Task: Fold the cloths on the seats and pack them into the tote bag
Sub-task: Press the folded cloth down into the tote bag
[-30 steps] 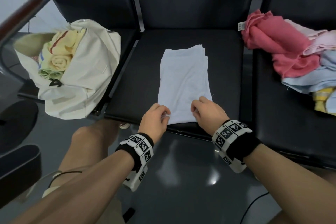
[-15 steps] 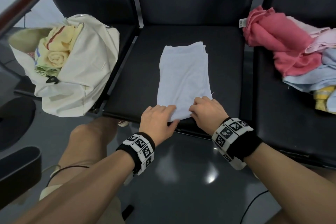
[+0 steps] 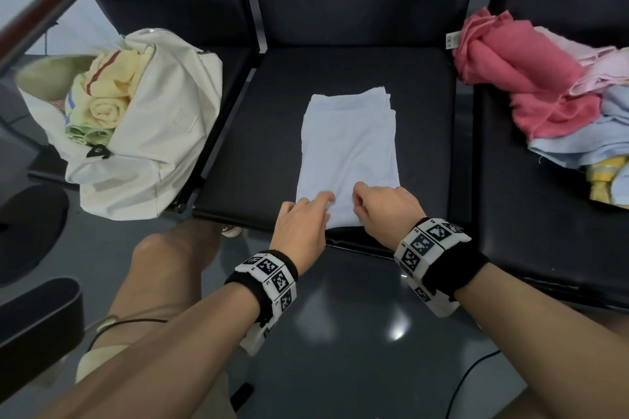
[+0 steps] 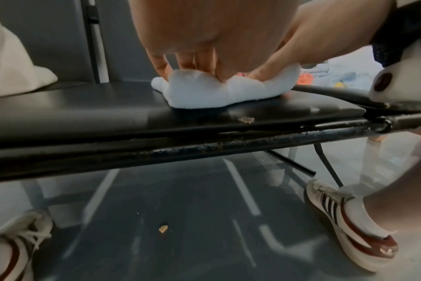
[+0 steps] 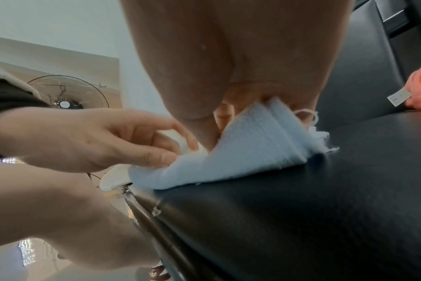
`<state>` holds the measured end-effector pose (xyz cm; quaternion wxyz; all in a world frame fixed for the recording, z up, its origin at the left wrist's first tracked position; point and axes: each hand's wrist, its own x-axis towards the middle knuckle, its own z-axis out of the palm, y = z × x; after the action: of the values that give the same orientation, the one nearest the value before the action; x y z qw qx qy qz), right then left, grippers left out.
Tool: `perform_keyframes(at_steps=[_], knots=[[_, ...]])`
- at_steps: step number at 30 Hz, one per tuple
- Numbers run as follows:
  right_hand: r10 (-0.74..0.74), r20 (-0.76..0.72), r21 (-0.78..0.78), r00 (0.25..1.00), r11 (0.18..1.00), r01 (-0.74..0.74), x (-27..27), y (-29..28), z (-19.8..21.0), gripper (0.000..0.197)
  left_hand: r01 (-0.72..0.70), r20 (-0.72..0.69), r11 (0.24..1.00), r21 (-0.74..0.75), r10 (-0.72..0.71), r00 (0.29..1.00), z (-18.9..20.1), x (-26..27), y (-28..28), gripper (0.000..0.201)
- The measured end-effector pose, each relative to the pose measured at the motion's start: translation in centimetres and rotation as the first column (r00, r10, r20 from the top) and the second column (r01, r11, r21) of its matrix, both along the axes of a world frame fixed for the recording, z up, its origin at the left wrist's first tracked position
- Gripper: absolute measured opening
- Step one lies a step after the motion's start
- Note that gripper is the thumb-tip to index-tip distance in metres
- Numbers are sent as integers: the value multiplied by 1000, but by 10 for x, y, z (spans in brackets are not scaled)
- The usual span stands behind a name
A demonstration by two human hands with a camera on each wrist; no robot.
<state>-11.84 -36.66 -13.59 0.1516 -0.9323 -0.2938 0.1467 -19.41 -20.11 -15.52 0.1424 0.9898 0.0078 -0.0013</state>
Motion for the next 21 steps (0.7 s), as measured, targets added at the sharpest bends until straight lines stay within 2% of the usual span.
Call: perform_keyframes(at_steps=[1, 4, 9, 12, 15, 21], knots=[[6, 14, 14, 1000, 1000, -7, 0, -1, 0, 5, -25, -18, 999, -39, 24, 1000, 1, 1, 0, 21], [57, 57, 67, 997, 996, -60, 0, -3, -4, 12, -31, -21, 999, -14, 31, 999, -1, 3, 1, 13], [134, 38, 20, 990, 991, -135, 1, -6, -4, 26, -83, 117, 995, 54, 77, 990, -5, 3, 2, 8], [147, 47, -26, 988, 989, -146, 0, -5, -3, 25, -16, 217, 995, 96, -5, 976, -5, 2, 2, 6], [122, 37, -12, 992, 992, -122, 1, -4, -3, 26, 79, 281, 993, 84, -99, 954, -2, -2, -6, 15], [117, 16, -30, 993, 993, -117, -1, -2, -6, 28, 100, 197, 993, 65, -111, 974, -11, -4, -7, 25]])
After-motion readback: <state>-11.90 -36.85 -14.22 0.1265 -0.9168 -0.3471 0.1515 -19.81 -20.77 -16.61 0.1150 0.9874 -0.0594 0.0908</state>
